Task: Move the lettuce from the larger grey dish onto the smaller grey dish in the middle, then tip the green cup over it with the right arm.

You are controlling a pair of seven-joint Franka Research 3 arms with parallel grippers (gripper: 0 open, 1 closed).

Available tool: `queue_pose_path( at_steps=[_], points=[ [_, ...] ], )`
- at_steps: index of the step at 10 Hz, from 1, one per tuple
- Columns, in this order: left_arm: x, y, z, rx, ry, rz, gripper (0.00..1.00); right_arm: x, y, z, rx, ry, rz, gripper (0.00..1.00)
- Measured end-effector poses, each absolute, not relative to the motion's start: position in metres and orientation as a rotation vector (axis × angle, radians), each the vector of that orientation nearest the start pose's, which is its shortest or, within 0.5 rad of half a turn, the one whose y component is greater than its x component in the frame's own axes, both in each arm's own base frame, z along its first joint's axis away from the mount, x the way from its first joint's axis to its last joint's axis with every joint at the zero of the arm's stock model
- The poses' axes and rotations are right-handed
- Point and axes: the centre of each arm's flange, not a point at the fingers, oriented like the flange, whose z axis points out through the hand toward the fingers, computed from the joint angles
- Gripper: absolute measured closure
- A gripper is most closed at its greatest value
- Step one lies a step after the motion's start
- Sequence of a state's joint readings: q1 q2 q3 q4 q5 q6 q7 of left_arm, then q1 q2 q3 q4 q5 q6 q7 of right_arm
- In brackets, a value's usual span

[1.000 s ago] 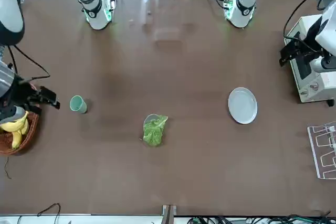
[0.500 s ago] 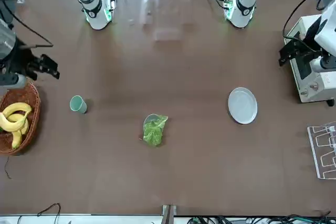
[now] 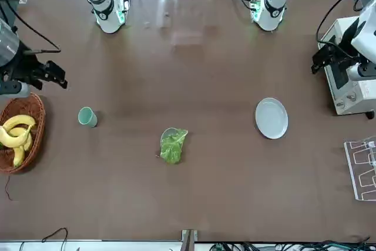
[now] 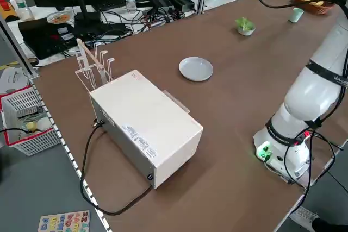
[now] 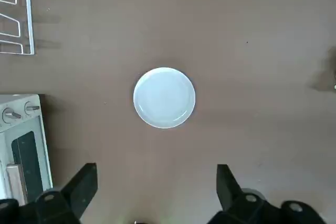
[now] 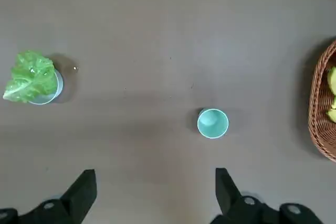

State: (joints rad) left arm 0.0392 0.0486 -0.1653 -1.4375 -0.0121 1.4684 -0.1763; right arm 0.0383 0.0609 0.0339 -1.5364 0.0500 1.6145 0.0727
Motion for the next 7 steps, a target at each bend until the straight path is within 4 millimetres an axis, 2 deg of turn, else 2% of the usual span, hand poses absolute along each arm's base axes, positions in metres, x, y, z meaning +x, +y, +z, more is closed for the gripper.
queue_pose_path(
  at_steps=[4, 7],
  points=[
    [0.553, -0.08, 0.651, -3.159, -0.045, 0.032, 0.0, 0.578, 0.045, 0.603, -3.089, 0.008, -0.031, 0.0],
    [0.554, -0.075, 0.651, -3.159, -0.06, 0.034, 0.0, 0.579, 0.044, 0.605, -3.093, 0.009, -0.055, 0.0]
  ],
)
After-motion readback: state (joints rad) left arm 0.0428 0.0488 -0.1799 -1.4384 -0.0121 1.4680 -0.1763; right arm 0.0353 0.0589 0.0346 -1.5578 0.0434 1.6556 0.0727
